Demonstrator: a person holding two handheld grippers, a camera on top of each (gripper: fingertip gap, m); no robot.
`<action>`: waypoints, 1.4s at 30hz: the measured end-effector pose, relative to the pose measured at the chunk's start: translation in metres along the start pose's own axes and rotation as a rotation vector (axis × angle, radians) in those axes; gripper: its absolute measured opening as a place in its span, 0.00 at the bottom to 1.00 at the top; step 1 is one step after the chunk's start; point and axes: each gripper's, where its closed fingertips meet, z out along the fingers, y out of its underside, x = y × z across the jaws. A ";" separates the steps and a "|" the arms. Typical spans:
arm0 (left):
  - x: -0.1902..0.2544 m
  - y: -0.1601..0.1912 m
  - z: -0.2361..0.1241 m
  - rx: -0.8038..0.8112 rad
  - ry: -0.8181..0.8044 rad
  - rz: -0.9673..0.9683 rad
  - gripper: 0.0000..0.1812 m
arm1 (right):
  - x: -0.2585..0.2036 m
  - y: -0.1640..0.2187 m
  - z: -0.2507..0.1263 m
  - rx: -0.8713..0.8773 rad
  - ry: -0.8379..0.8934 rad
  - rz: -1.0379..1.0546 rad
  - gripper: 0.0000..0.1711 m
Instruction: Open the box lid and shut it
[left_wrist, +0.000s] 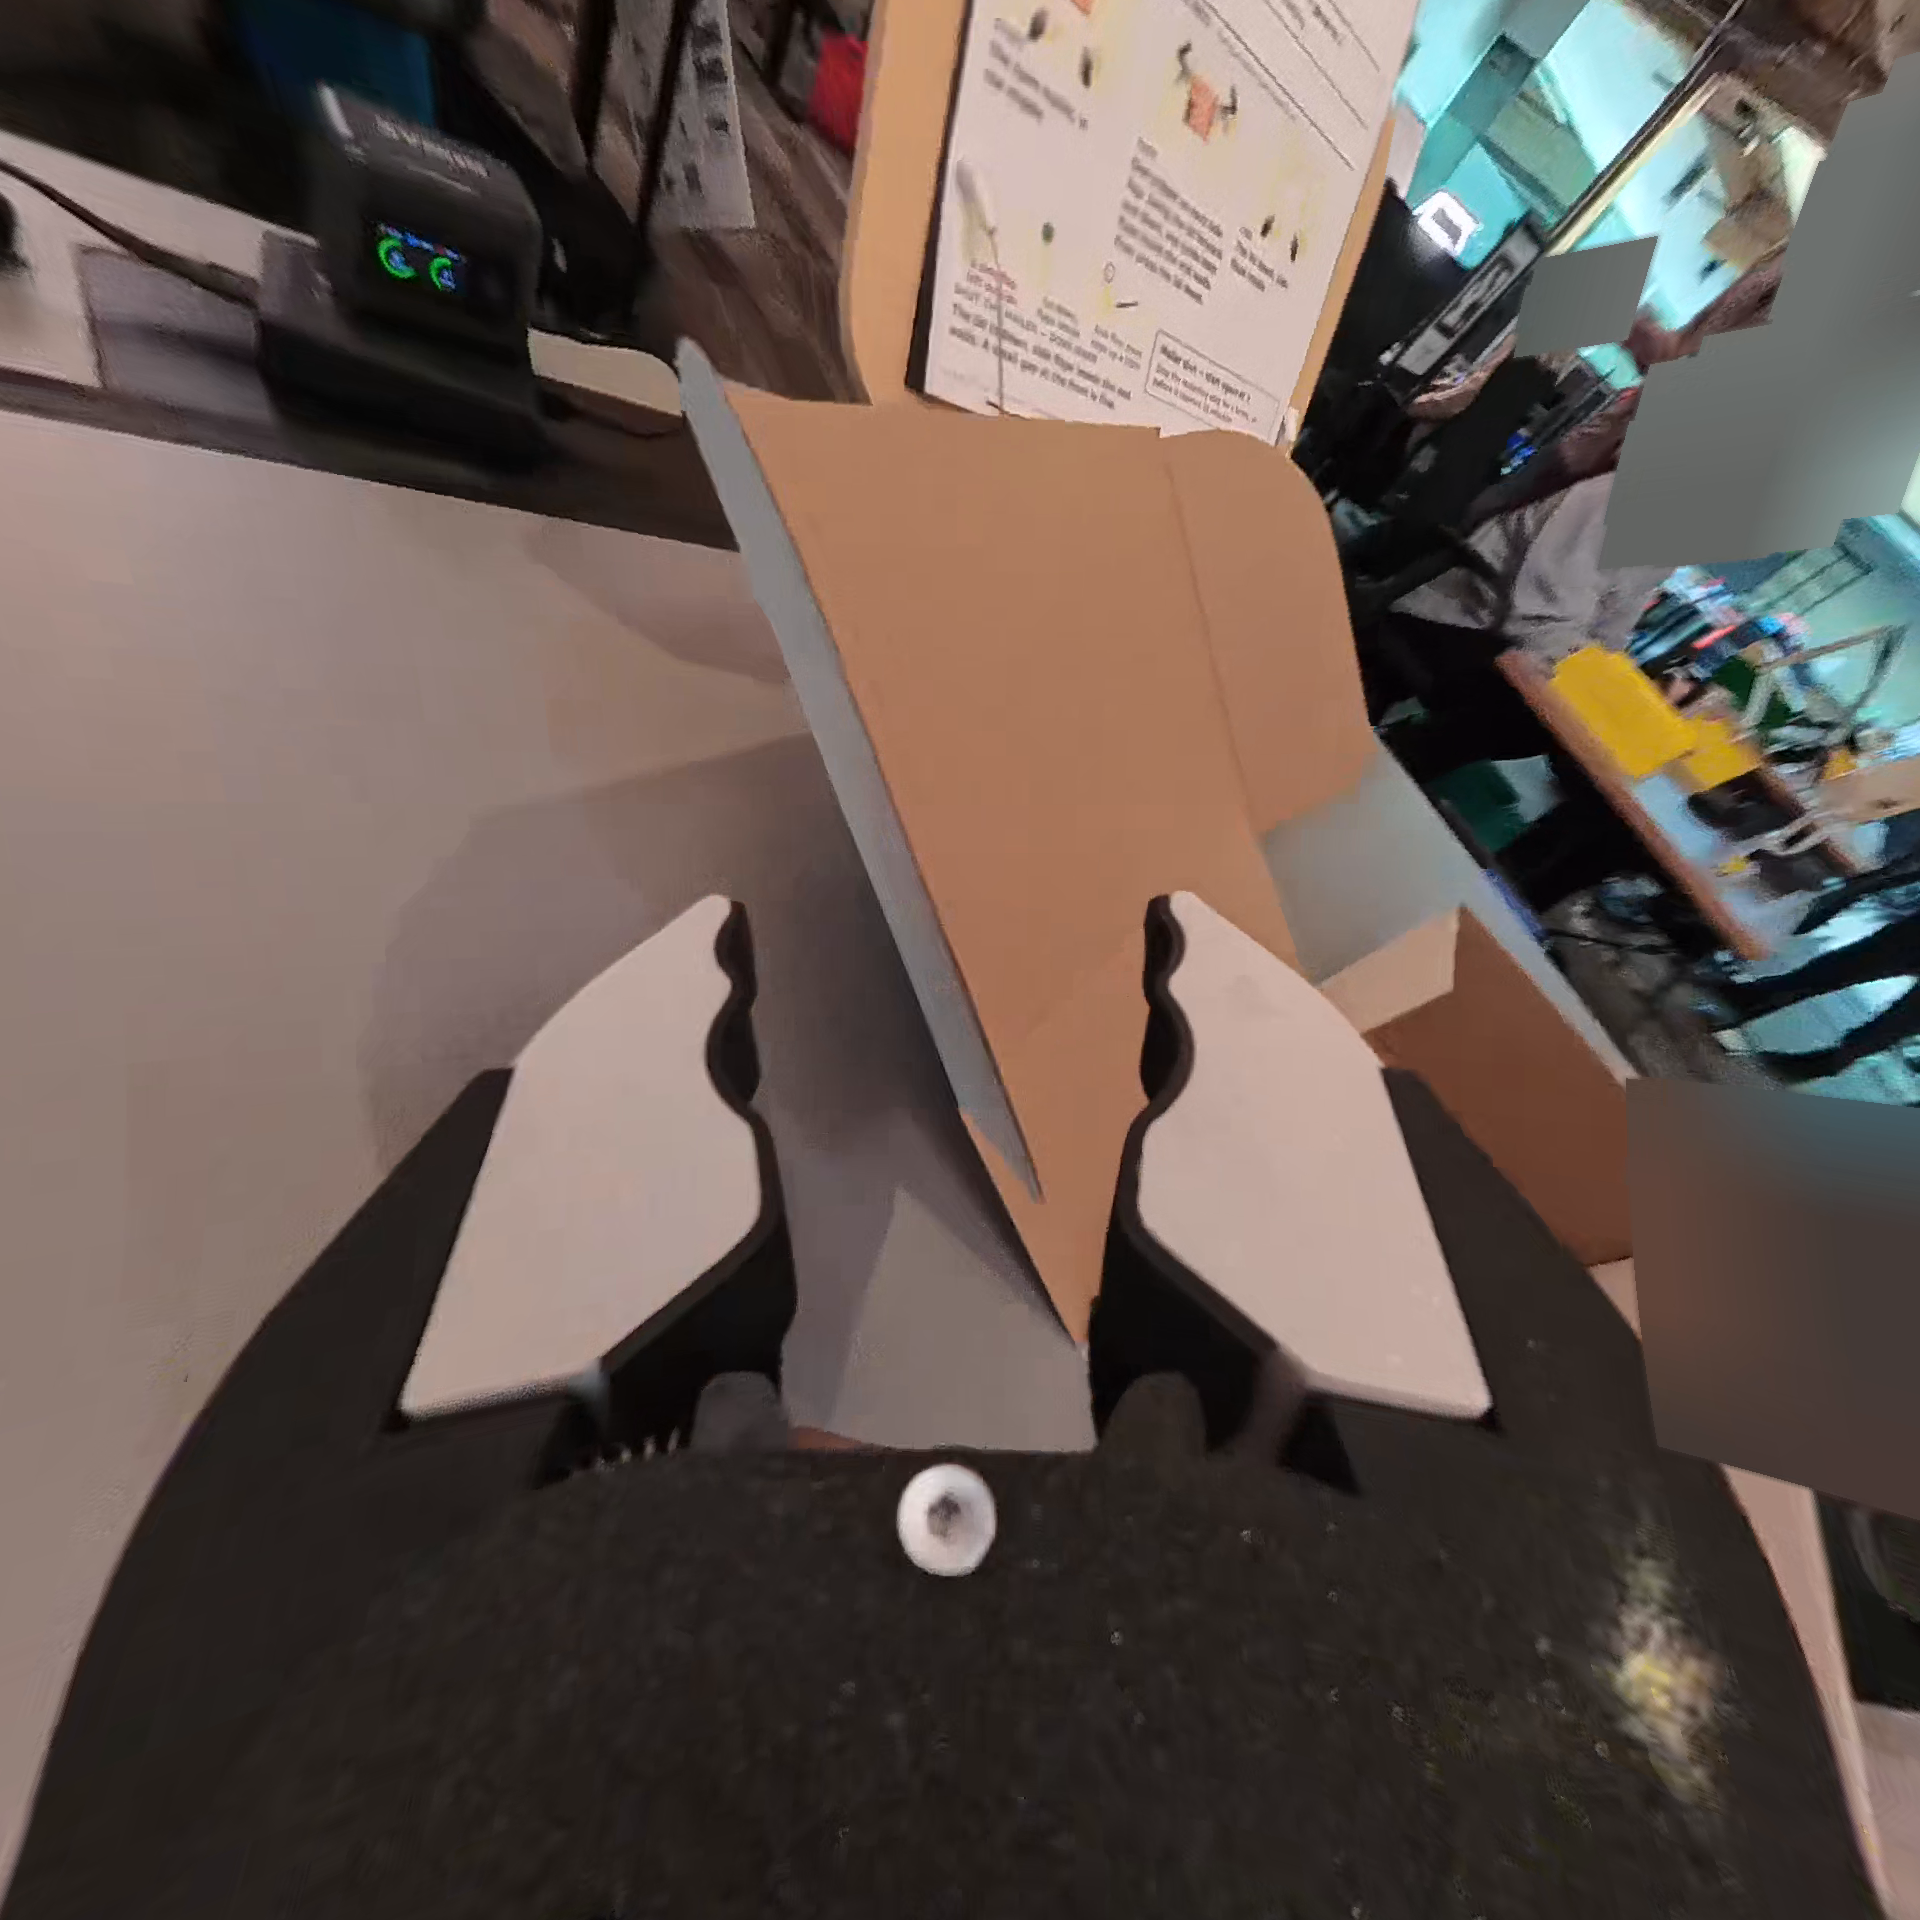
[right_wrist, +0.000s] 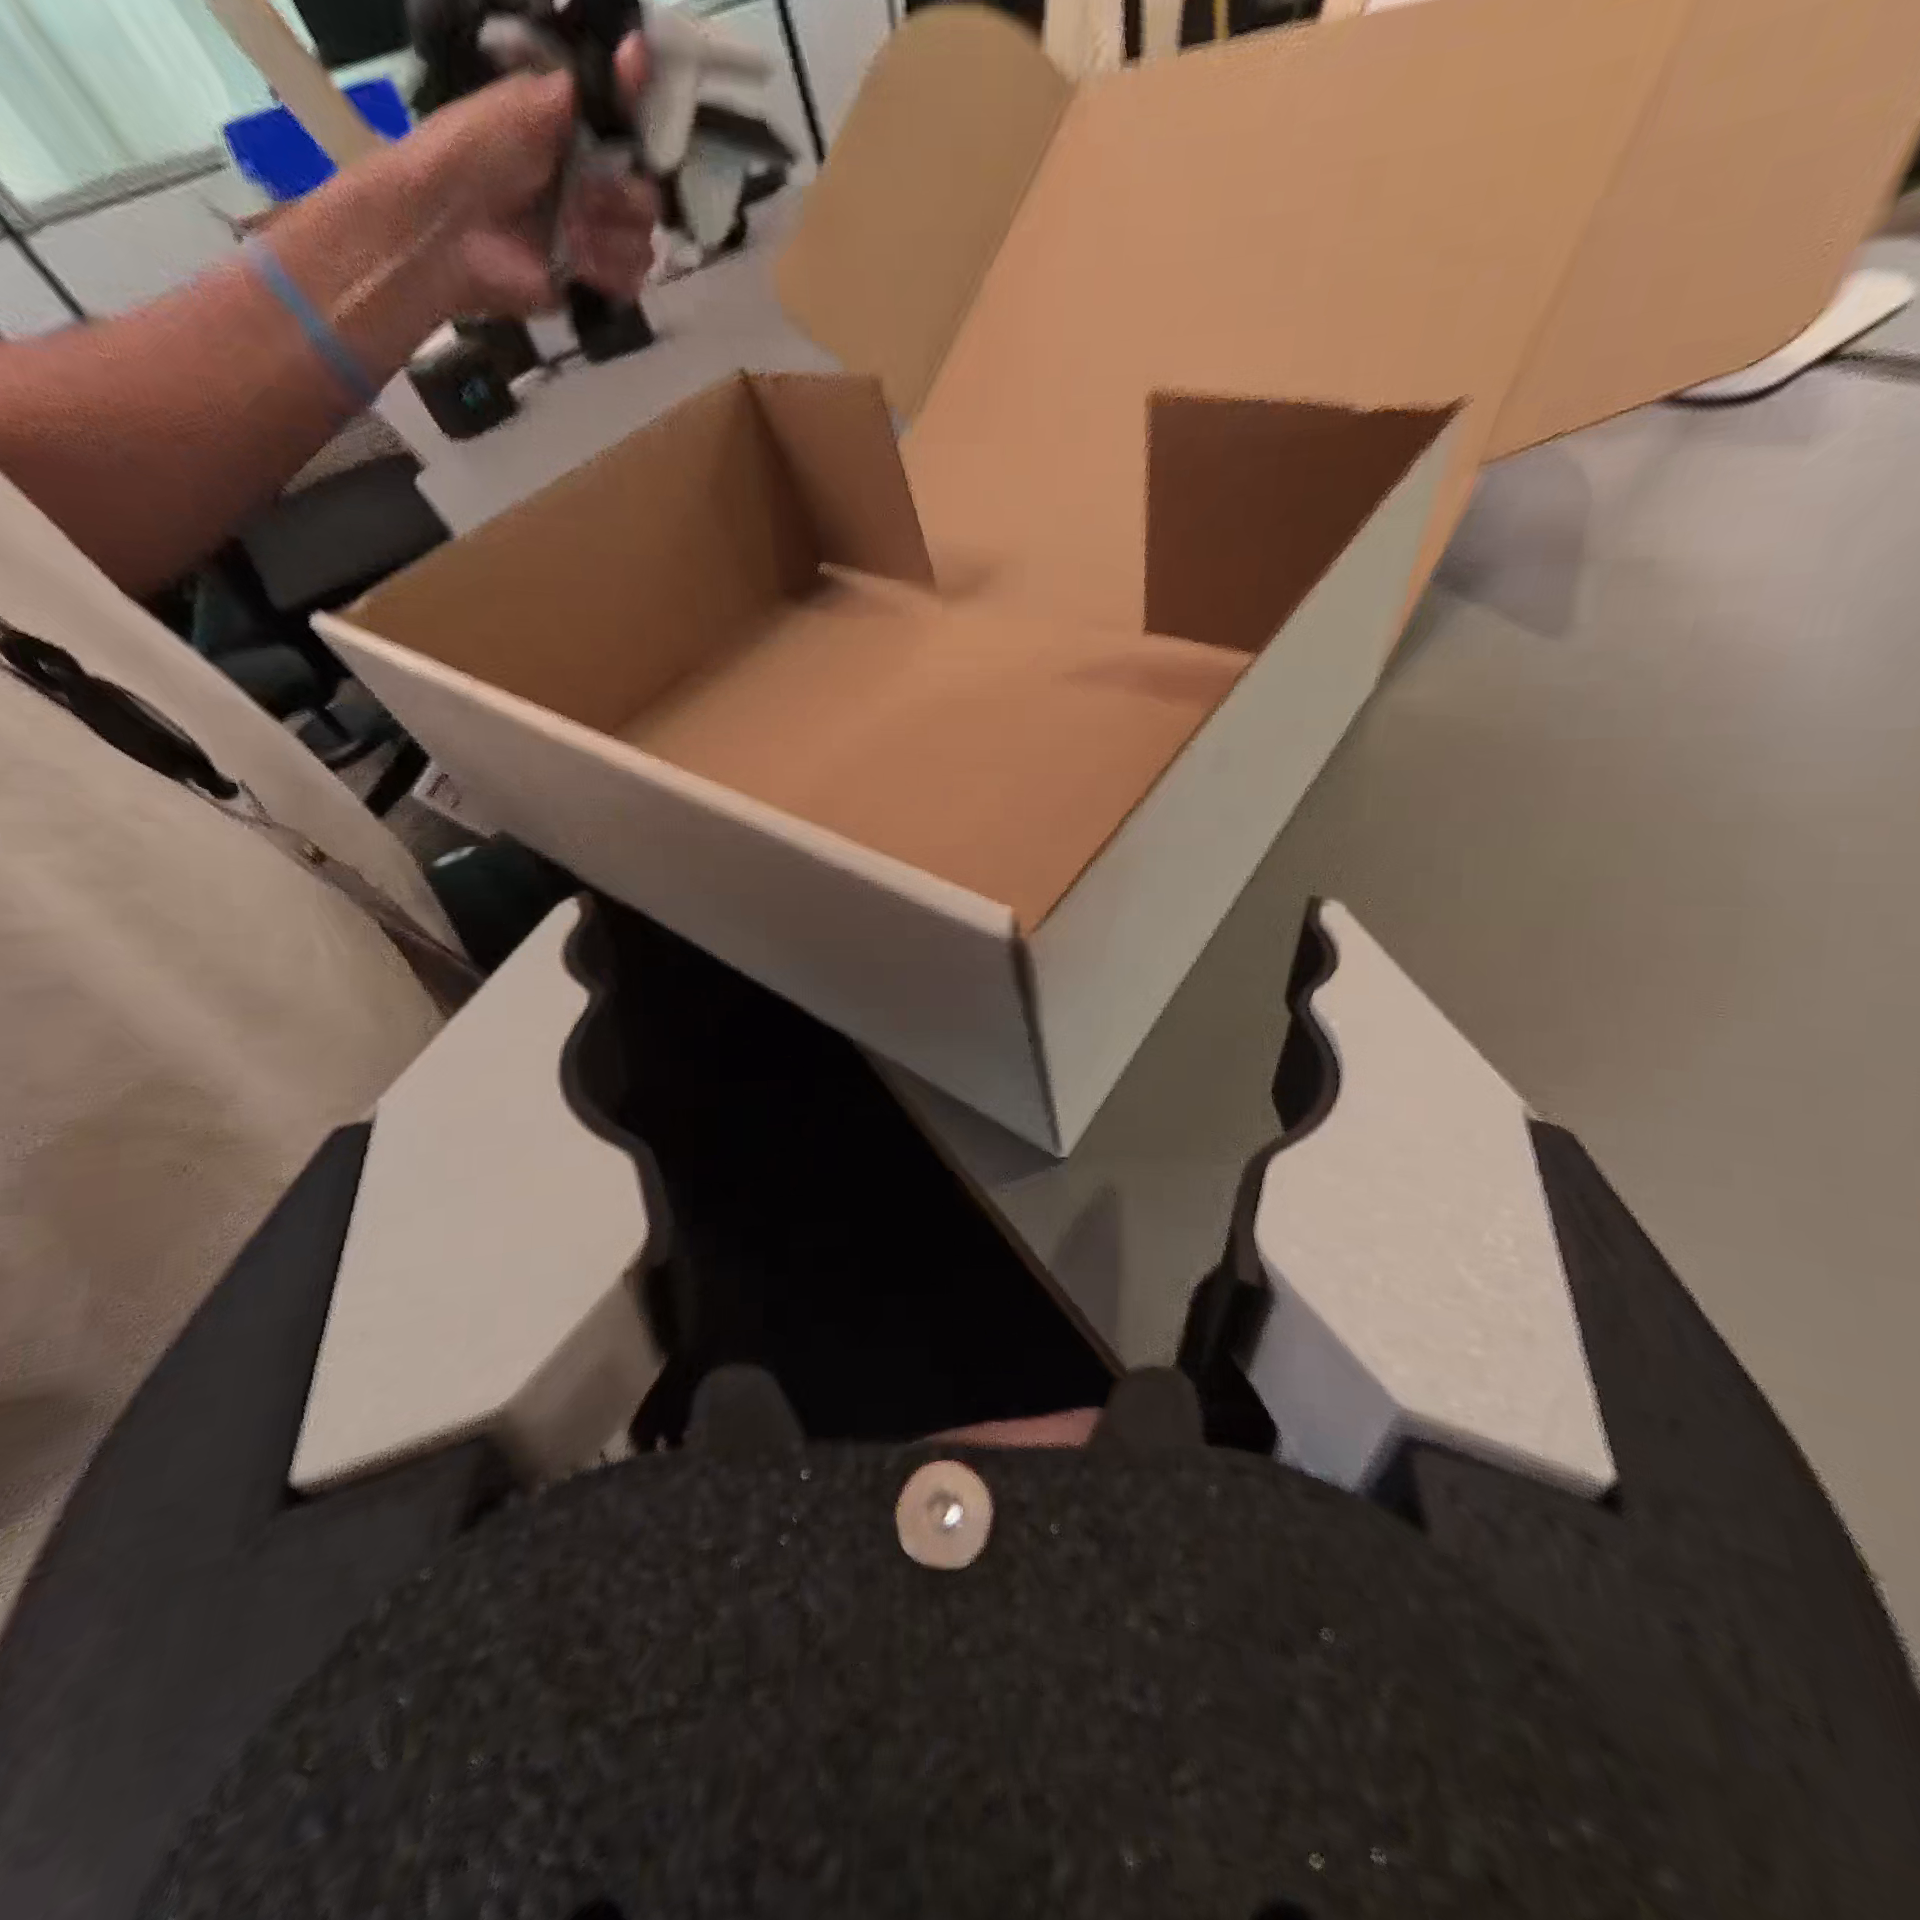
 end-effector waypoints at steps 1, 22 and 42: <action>-0.008 -0.007 0.010 -0.019 -0.001 -0.015 0.39 | -0.004 0.008 0.010 -0.032 -0.012 -0.012 0.75; 0.104 -0.059 0.059 -0.214 -0.088 0.459 0.00 | -0.011 -0.001 0.118 -0.051 0.352 -0.017 0.68; 0.123 -0.019 0.038 -0.039 -0.258 0.336 0.02 | 0.006 -0.008 0.132 -0.112 0.424 -0.037 0.69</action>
